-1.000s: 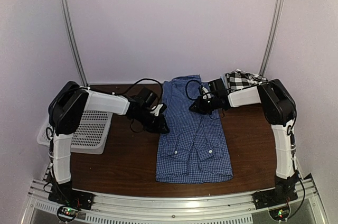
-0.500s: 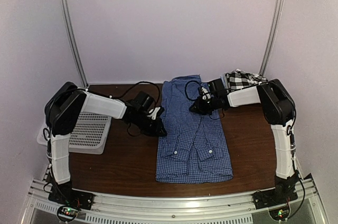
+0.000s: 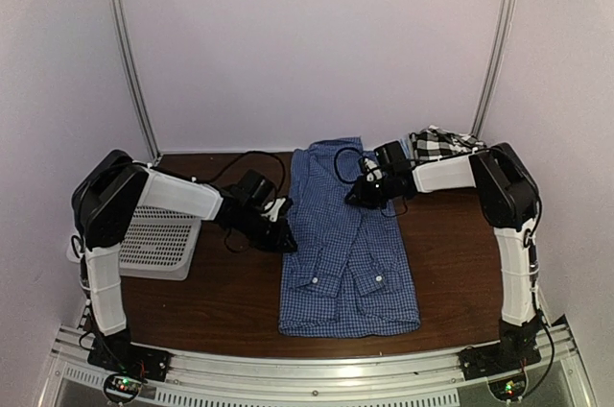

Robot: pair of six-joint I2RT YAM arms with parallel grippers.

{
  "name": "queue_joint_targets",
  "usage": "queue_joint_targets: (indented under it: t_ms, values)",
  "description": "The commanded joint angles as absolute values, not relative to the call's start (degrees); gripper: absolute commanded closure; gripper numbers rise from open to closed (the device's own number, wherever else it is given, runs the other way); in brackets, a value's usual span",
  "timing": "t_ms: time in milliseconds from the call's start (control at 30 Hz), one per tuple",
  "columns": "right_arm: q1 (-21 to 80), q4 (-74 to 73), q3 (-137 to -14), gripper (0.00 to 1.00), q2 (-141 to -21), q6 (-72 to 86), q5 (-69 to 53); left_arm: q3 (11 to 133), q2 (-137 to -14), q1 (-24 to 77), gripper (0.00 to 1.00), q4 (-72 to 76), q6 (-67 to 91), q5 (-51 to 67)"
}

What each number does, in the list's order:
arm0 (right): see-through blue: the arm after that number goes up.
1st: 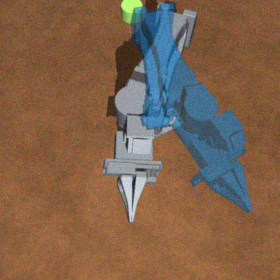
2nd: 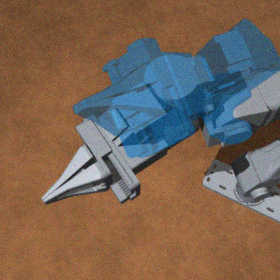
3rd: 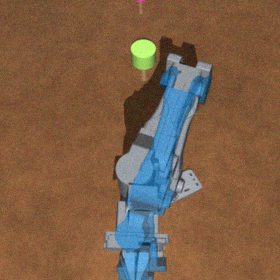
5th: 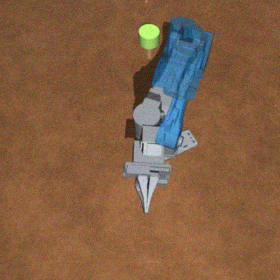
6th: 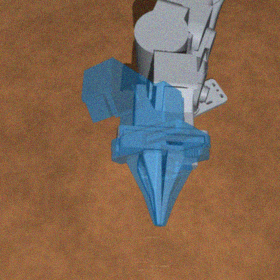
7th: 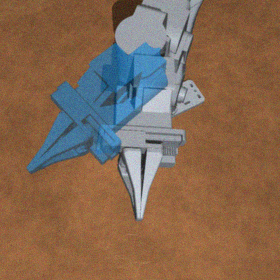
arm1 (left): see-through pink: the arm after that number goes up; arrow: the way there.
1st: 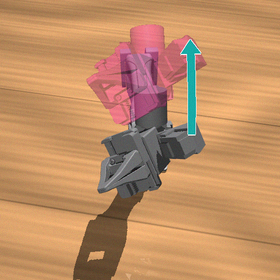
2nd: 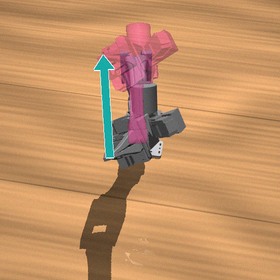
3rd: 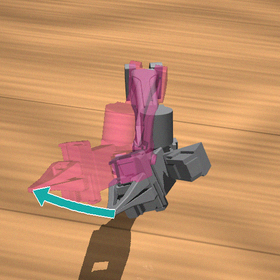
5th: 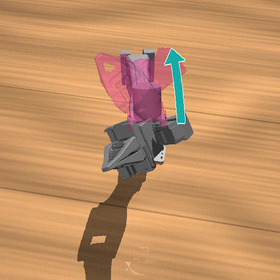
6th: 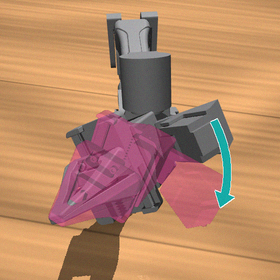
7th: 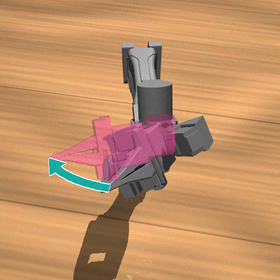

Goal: Fold and stack the long sleeve shirts
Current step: Smooth out the rectangle-folded shirt at the center of the board.

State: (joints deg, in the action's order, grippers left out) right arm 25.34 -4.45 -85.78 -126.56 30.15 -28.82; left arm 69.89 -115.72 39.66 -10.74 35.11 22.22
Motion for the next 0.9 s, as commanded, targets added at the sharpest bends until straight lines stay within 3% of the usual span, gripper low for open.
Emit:
queue_joint_targets:
  t_ms: [0,433,867]
  values:
    - [27.2,-6.5,-86.6,0.80,-121.9,28.6,-26.2,65.9,-115.0,38.5,0.79,-16.1,35.1,19.1]
    - [31.9,-7.7,-89.6,0.78,-122.8,28.2,-27.0,59.6,-108.3,37.5,0.79,-16.9,35.3,18.3]
    - [31.8,-4.7,-103.5,0.78,-136.3,32.3,-30.6,73.1,-106.6,36.0,0.78,-22.3,33.8,15.2]
